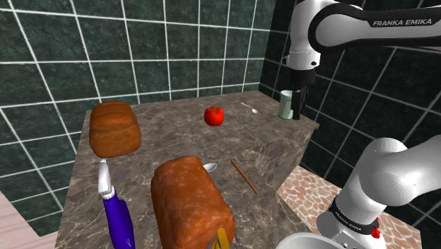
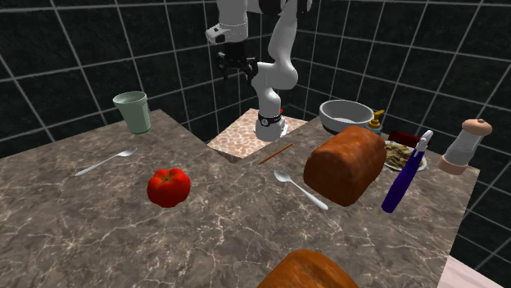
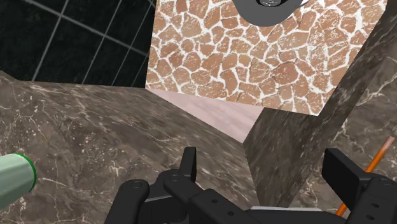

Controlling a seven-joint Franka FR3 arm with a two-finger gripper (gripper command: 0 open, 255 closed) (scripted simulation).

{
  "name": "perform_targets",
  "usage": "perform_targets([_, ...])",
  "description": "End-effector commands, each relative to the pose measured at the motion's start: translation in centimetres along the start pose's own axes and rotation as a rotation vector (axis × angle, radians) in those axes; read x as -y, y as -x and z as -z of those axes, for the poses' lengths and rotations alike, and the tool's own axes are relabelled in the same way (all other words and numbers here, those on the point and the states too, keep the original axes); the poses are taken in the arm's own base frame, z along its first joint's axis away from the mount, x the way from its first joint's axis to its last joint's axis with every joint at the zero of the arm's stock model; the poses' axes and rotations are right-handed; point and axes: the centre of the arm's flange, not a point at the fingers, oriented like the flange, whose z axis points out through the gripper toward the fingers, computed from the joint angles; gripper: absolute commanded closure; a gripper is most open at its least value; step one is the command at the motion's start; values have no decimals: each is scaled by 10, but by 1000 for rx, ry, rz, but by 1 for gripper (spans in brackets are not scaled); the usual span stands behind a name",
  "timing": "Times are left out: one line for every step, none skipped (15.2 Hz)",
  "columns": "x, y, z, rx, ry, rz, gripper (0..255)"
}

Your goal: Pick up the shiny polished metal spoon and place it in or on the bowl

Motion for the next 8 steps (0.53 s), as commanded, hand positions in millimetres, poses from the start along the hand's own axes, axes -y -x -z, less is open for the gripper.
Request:
perform_targets([0, 0, 0, 0, 0, 0, 0])
perform_targets([10, -8, -4, 2, -1, -13, 0])
perform_targets([21, -15, -7, 5, -1, -26, 0])
perform_targets([31, -23, -11, 7, -2, -39, 0])
perform_targets([41, -31, -15, 9, -2, -52, 0])
perform_targets([51, -39, -18, 12, -3, -65, 0])
perform_targets([60, -48, -22, 14, -3, -78, 0])
perform_targets([70, -56, -26, 16, -4, -91, 0])
